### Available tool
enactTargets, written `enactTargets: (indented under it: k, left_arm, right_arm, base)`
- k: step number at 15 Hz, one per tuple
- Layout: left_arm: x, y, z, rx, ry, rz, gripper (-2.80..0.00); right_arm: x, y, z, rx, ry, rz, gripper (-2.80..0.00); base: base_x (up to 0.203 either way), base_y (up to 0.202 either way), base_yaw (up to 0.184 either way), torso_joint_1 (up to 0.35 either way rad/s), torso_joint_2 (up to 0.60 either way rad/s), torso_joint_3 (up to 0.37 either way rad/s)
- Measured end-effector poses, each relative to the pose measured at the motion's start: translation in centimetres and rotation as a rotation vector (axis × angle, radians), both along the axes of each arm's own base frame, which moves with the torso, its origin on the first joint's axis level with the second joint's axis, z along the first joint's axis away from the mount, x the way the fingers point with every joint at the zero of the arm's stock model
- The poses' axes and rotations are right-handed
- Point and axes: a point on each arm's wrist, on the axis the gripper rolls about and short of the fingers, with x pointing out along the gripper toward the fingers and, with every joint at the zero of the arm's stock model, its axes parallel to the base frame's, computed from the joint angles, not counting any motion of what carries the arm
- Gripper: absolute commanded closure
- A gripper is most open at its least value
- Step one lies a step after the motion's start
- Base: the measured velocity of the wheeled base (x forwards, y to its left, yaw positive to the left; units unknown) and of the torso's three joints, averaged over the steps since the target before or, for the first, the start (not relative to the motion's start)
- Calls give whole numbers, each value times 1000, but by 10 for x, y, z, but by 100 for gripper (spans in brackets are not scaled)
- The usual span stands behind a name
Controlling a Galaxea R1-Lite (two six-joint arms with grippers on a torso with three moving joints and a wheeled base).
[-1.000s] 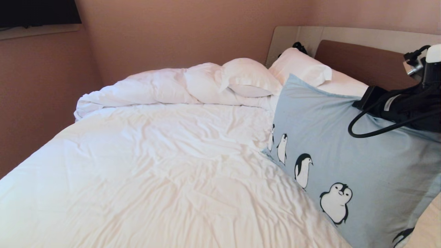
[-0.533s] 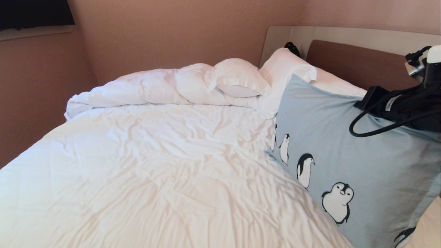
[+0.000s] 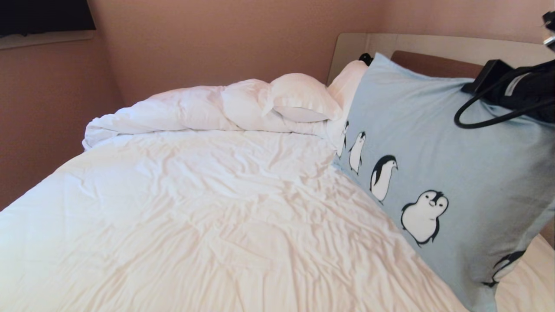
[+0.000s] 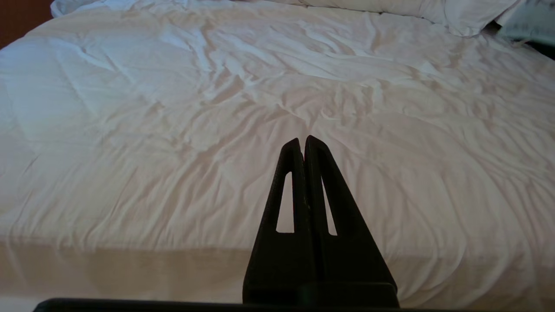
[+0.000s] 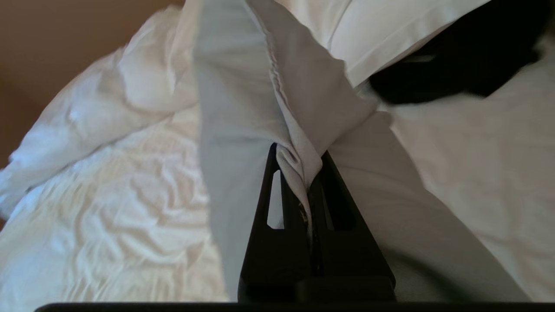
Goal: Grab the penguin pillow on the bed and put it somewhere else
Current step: Move to the head of the bed
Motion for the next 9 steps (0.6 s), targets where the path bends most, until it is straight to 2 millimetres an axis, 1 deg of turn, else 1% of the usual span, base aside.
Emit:
enactTargets:
  k: [2, 5, 6, 7, 9]
  left_arm:
    - [0, 0, 0, 0, 0, 0, 0]
    - [0, 0, 0, 0, 0, 0, 0]
    - [0, 0, 0, 0, 0, 0, 0]
    - [0, 0, 0, 0, 0, 0, 0]
    - [0, 0, 0, 0, 0, 0, 0]
  right_arm:
    - [-2, -21, 7, -28, 9, -85, 0]
    - [2, -56, 1, -65, 73, -209, 0]
    - [5, -65, -3, -75, 92, -238, 0]
    - [8, -72, -7, -83, 112, -261, 0]
    - [16, -79, -14, -99, 143, -276, 0]
  base:
    - [0, 0, 0, 0, 0, 0]
    - [0, 0, 0, 0, 0, 0]
    - [0, 0, 0, 0, 0, 0]
    - [0, 0, 0, 0, 0, 0]
    - [0, 0, 0, 0, 0, 0]
